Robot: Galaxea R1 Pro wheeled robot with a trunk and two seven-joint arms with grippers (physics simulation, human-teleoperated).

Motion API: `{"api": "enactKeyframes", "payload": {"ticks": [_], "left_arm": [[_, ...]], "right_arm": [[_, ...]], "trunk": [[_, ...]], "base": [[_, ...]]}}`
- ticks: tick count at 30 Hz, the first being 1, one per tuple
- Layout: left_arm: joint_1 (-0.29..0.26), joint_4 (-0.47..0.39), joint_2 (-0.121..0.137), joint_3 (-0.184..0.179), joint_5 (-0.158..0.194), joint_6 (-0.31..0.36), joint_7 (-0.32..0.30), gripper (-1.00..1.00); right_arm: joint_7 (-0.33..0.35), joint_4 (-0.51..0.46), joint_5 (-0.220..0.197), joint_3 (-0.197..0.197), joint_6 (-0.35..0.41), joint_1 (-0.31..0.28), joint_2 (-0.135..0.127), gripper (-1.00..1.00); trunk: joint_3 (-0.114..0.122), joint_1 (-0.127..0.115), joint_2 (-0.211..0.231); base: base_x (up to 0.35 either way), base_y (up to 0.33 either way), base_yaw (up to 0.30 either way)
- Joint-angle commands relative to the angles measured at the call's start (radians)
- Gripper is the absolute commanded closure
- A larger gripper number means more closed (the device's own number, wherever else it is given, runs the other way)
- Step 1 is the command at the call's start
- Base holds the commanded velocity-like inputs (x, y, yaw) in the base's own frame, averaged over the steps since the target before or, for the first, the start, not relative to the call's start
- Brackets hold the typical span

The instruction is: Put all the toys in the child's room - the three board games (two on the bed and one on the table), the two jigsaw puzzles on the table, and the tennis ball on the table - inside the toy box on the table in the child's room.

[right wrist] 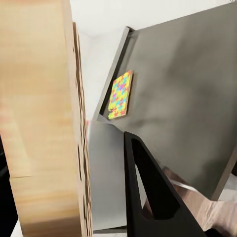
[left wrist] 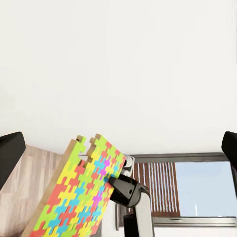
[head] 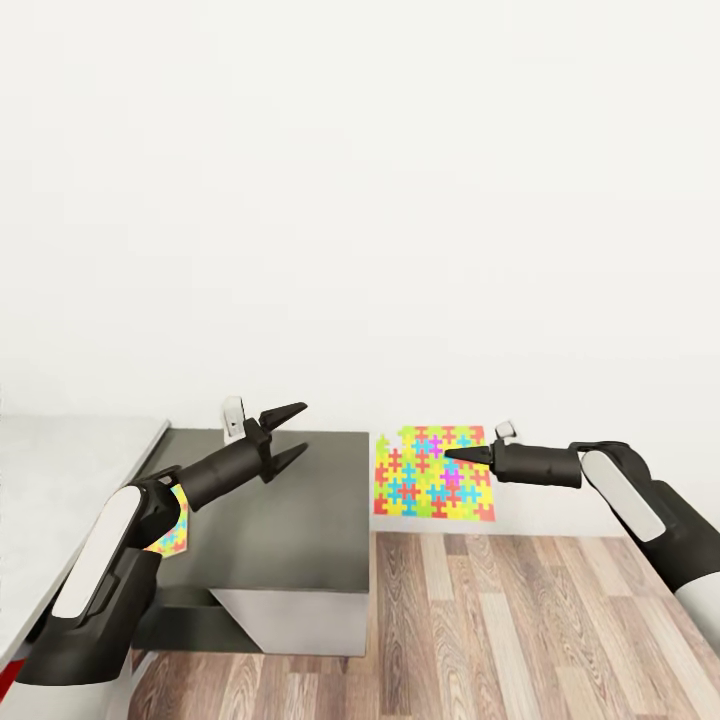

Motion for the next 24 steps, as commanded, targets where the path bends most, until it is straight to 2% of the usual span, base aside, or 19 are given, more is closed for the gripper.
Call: {"api": "enactKeyframes", "payload": {"ticks": [1,11,24], "left_arm": [[-0.001,-0.001,0.0,0.0,0.01,0.0,0.009,-1.0],[-0.001,-0.001,0.0,0.0,0.01,0.0,0.009,-1.0],[0.0,-0.001,0.0,0.001,0.01,0.001,0.009,-1.0]], "right_arm": [[0.004,0.0,0.002,0.002,0.002,-0.001,-0.002,1.0],[0.004,-0.003,0.001,0.002,0.002,-0.001,-0.004,1.0],[0.003,-0.044,0.002,-0.005,0.001,0.018,-0.007,1.0]], "trunk": [[0.003,-0.003,0.006],[0.051,-0.042,0.076],[0.072,-0.042,0.076]], "base": [[0.0,0.0,0.0],[0.0,0.0,0.0],[0.0,0.0,0.0]]}}
